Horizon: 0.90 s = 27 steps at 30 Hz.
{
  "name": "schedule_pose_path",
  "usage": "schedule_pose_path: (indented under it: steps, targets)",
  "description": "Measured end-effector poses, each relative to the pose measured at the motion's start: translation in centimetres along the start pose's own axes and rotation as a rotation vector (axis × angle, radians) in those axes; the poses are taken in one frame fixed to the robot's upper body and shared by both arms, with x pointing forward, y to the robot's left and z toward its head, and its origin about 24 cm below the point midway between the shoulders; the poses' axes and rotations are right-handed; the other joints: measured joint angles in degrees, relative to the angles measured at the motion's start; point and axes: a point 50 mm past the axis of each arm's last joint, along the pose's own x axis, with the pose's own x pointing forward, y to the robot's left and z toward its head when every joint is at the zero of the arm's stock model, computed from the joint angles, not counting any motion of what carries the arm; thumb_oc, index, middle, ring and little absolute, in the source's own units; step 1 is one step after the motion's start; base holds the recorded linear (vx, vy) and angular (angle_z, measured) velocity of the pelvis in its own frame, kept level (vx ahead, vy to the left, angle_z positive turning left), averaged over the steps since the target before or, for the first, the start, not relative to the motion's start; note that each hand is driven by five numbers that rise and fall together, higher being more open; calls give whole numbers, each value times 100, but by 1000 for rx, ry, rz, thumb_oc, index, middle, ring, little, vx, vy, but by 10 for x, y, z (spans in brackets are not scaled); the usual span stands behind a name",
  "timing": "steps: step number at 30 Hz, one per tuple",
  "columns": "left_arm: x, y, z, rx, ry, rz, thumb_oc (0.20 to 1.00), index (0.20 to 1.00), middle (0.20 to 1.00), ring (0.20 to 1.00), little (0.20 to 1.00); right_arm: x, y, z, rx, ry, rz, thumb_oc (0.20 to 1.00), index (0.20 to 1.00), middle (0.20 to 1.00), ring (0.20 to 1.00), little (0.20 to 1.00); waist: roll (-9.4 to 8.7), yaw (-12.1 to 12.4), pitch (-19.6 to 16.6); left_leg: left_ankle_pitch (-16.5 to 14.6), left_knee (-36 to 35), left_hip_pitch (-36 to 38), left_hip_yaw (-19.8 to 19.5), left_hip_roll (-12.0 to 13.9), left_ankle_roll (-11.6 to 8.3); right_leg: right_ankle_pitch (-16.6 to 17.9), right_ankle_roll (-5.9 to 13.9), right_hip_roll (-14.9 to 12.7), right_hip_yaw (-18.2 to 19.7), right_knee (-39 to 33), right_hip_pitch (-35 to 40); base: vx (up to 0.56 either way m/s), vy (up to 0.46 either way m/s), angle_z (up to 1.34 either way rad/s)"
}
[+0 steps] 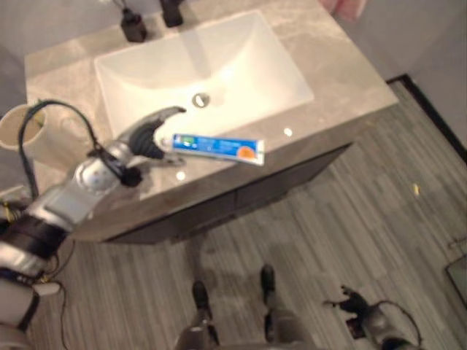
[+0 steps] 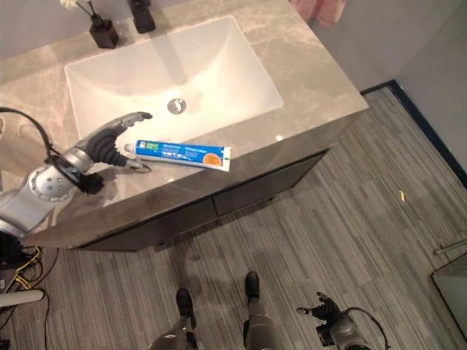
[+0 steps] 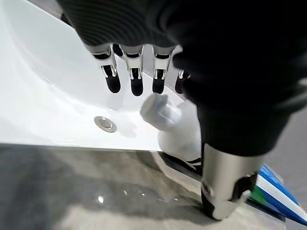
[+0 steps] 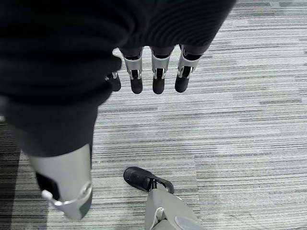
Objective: Put brush and paste in cup on sink, flatten towel.
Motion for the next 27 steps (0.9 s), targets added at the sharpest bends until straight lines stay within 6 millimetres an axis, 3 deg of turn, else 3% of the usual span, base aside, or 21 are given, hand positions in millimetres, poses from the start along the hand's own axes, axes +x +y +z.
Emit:
schedule_pose_path:
  steps: [7,8,10,12,13,15,20,27]
  targets:
    - [4,-2,5,1,-19,-27,1000,1000,1000,1000,1000,0,1,1,2,-9,2,1000,1000,1000,1000,1000,-8,-23,-1,0,0,-20,-11,-6,0,-1,1,-5,-13,0,-14,0,0,0]
    - [6,-2,6,6,-26,-34,768,768,768,768,768,0,1,1,2,-7,2,1000,1000,1000,1000,1000,-9,-29,-2,0,0,-20,-9,-9,0,-1,1,-5,-10,0,-15,0,0,0]
    - [8,-3,9,8,-35,-44,592,592,592,592,592,0,1,1,2,-7,2,1000,1000,1000,1000,1000,-11,-44,-3,0,0,-19,-8,-8,0,-1,2,-5,-10,0,-15,0,0,0]
    - [9,-6,12,12,-51,-68,347,347,347,347,347,0,1,1,2,-6,2,1000,1000,1000,1000,1000,-17,-61,-9,0,0,-16,-5,-11,0,-1,1,-4,-5,1,-15,0,0,0]
    - [10,-10,13,4,-60,-78,313,313,313,313,313,0,1,0,2,-4,2,1000,1000,1000,1000,1000,-23,-69,-15,0,1,-13,-2,-12,0,-1,1,-3,-2,1,-14,0,0,0]
    - [12,-15,15,-7,-68,-88,313,313,313,313,313,0,2,0,3,-3,4,1000,1000,1000,1000,1000,-42,-71,-28,0,1,-13,2,-15,0,0,1,-2,3,1,-16,0,0,0]
    - [23,-17,13,-31,-47,-46,200,200,200,200,200,0,9,2,11,-7,18,1000,1000,1000,1000,1000,-118,-159,-136,0,1,-12,16,-19,1,1,1,2,16,2,-23,0,0,0]
    - [23,-26,7,7,-10,-53,200,200,200,200,200,1,16,3,19,-9,26,1000,1000,1000,1000,1000,-119,-211,-285,-1,1,79,2,-14,1,3,-1,-3,32,4,52,-2,3,0]
